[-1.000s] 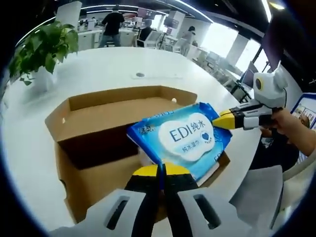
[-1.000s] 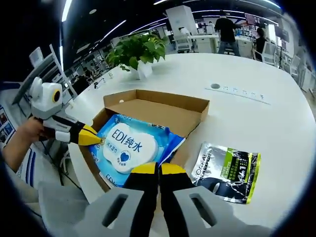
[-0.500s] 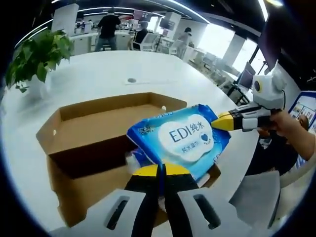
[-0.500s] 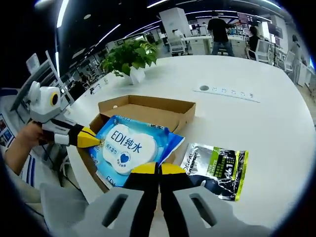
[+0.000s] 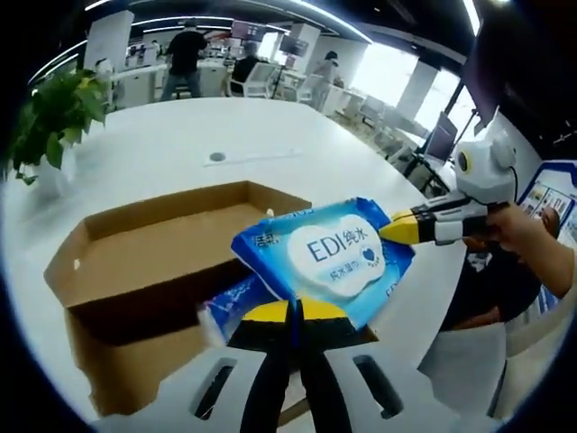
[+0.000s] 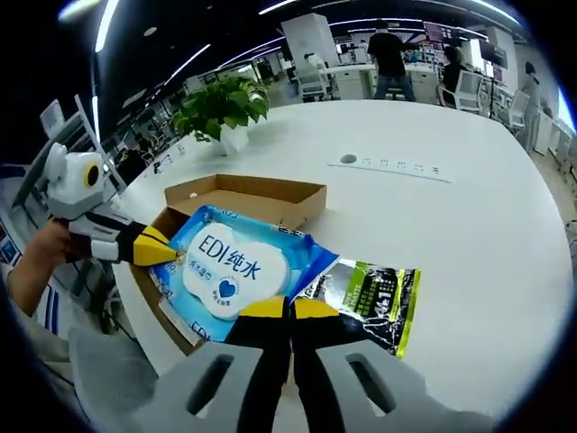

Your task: Operate the shoe box by opening the lid, removing the specified soft item, and placing it in the target area until the item is outside and the box remains undamaged.

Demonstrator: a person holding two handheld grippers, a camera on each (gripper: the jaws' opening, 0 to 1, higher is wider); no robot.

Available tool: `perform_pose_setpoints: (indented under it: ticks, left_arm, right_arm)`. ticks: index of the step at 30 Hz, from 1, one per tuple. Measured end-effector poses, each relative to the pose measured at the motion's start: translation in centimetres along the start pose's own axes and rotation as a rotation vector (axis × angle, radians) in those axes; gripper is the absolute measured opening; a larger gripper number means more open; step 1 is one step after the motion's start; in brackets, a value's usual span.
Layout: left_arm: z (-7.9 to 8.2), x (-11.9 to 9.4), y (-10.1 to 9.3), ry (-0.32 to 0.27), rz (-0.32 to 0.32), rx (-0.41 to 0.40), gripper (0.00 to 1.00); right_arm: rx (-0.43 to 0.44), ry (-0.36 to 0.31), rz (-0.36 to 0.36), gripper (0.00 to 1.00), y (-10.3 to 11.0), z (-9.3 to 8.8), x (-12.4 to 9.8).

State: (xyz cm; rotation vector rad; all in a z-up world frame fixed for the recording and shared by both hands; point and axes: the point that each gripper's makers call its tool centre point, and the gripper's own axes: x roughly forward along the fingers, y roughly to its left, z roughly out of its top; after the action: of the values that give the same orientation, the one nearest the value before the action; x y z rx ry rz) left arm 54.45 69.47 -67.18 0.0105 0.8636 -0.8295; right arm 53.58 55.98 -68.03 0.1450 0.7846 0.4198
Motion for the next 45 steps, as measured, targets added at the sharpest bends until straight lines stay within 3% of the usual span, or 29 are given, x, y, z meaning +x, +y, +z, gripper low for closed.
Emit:
perform_pose_setpoints:
  ticks: [8,25,36,45]
  left_arm:
    - [1.0,1.5,-2.3,-0.014,-0.019,0.024,0.00]
    - [1.5,4.2,-6.6,-0.010,-0.059,0.101,0.00]
    - [1.8,6.9,-8.0,0.033,-0.079,0.185,0.00]
    - [1.8,8.8,-7.5,0.095,-0.057,0.280,0.00]
  right_arm:
    - [0.006,-0.006,-0.031,0.00,-2.4,-0.5,-1.3]
    - [0.016,-0.009,-0.096,0.00,-6.5,-1.9,-3.8]
    - [0.030,-0.001,-0.136,0.00,-9.3,-2.5,-3.8]
    - [0.017,0.014,-0.138,0.00,-11.0,-2.4,-2.1]
